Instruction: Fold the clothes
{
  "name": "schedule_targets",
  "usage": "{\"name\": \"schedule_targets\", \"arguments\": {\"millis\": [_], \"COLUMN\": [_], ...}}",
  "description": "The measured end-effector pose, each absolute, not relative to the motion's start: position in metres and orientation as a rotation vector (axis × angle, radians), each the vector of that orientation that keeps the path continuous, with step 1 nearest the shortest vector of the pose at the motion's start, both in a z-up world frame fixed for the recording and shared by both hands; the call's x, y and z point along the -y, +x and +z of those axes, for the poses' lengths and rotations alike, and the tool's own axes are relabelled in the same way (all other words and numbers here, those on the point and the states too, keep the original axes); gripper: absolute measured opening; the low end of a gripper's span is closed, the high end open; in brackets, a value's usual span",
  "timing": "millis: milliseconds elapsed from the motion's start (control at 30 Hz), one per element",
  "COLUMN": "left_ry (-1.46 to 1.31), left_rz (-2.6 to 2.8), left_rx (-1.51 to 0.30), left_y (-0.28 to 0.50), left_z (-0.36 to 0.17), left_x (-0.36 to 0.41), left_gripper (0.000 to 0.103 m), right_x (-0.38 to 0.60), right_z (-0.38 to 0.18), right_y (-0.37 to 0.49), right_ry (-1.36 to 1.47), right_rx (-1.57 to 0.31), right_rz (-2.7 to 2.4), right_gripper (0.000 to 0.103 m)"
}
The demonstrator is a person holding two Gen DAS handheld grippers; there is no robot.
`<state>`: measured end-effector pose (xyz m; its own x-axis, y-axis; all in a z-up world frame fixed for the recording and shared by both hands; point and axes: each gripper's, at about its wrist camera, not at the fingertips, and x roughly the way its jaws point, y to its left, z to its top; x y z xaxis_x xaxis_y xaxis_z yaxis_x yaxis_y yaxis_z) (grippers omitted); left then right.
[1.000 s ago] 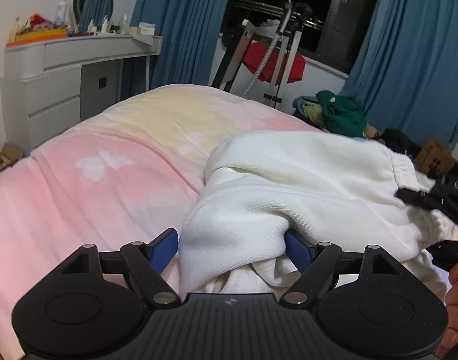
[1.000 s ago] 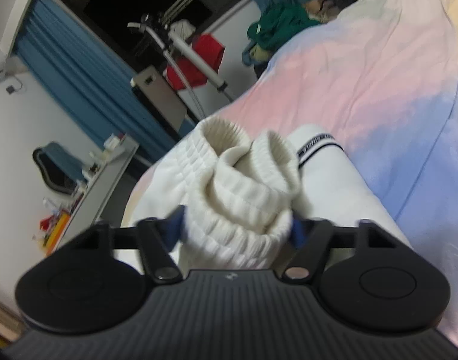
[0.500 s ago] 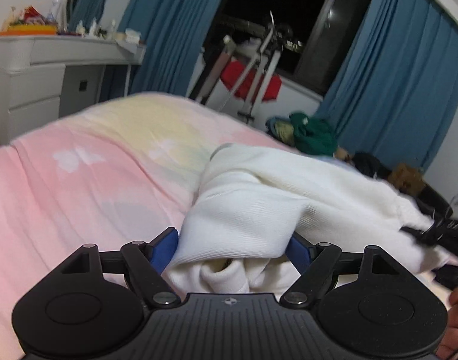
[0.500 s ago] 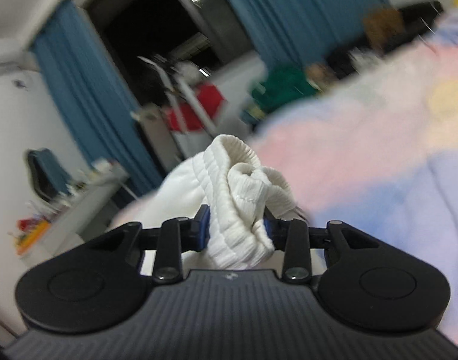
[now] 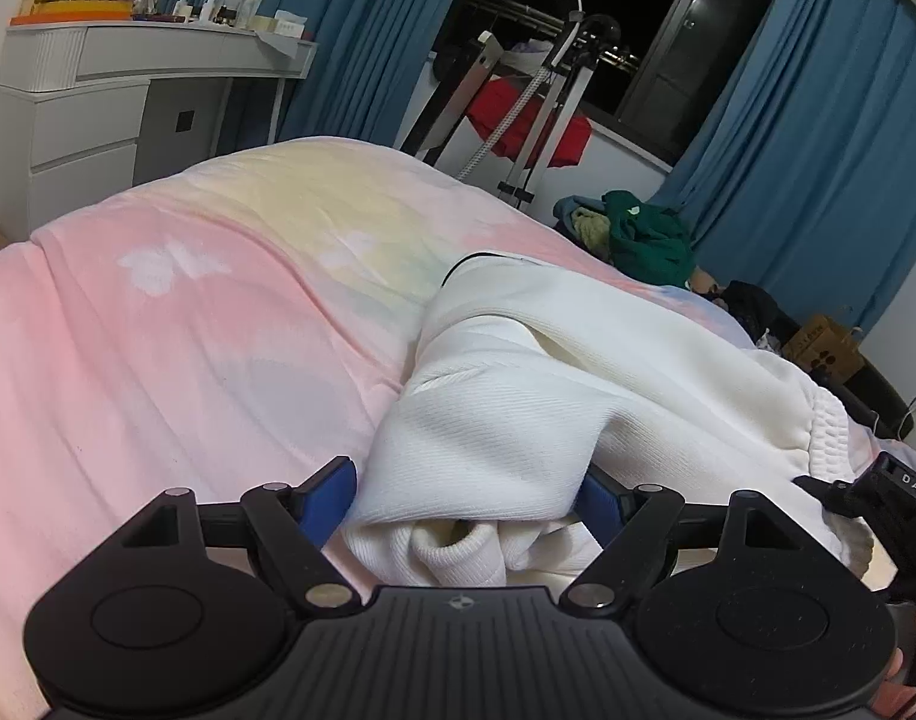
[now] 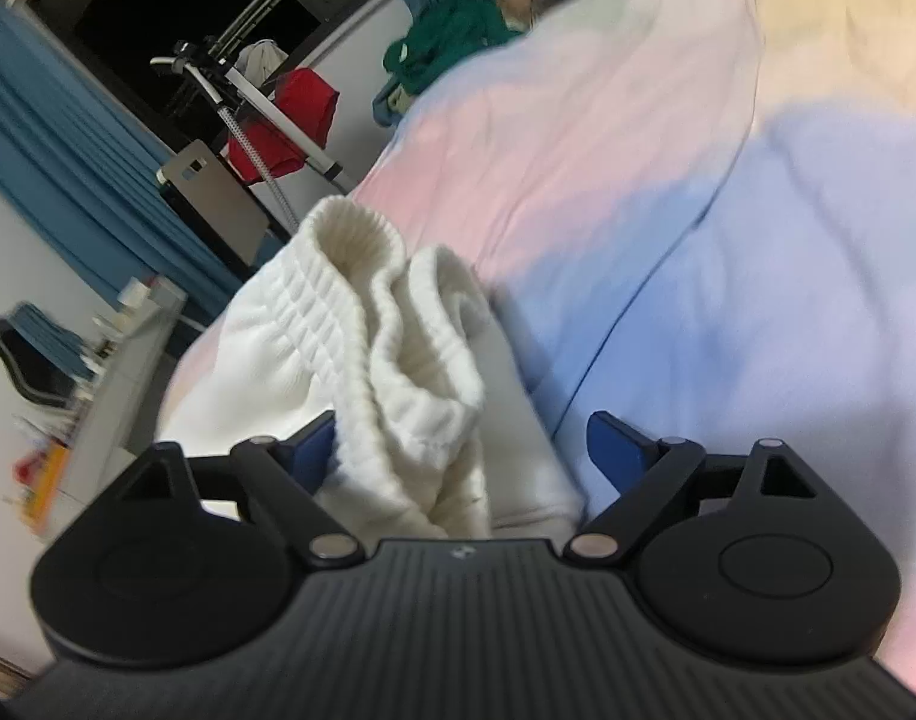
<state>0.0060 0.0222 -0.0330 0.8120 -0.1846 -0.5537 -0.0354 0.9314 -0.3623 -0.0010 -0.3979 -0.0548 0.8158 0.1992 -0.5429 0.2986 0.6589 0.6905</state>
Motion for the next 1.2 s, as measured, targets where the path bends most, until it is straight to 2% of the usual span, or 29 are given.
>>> {"name": "schedule_targets", "arguments": {"millis": [100,367,433,533,567,700,900,1067,1200], "left_ry": [-0.388,-0.491,-0.506,-0.502,-0.496,-0.477,-0.516,-0.706,-0.707], "left_rz": [-0.091,-0.130,-0.137,-0.150,-0.158,-0.162,-0.173,-0.227,-0.264], "left_rx": [-0.645,-0.703,-0.672,-0.613,-0.599,-0.587,-0.723,-0.803,-0.860], "left_y": [0.007,0.009,0.005,0.000,0.002,0.017,0.074,0.096,0.103], "left_z": [-0.031,-0.015,-0.006,0.007,0.010,0.013,-0.009,-0.040,-0.057], "left_x": [-0.025,-0.042,-0.047,-0.051,-0.051,-0.047,-0.062,-0.090,-0.087], "left_gripper": [0.081,0.082,0.086,0.094,0.096,0.096,0.096,0.095,0.094], "right_x": [0.399,0.389,0.388,0.385,0.384,0.378,0.373,0.365,0.368], "right_z": [-0.067,-0.069,-0.067,-0.063,-0.062,-0.052,-0.036,-0.016,-0.021], "right_y": [0.007,0.014,0.012,0.011,0.012,0.010,0.002,-0.004,0.001], "right_ry": [0.932,0.884,0.878,0.856,0.847,0.816,0.782,0.729,0.733], "right_rx": [-0.665,-0.698,-0.700,-0.698,-0.695,-0.682,-0.624,-0.528,-0.555], "right_rz": [-0.029,0.026,0.022,0.012,0.010,0.008,0.016,0.092,0.080], "right_gripper": [0.093,0.094,0.090,0.080,0.074,0.060,0.052,0.051,0.051]}}
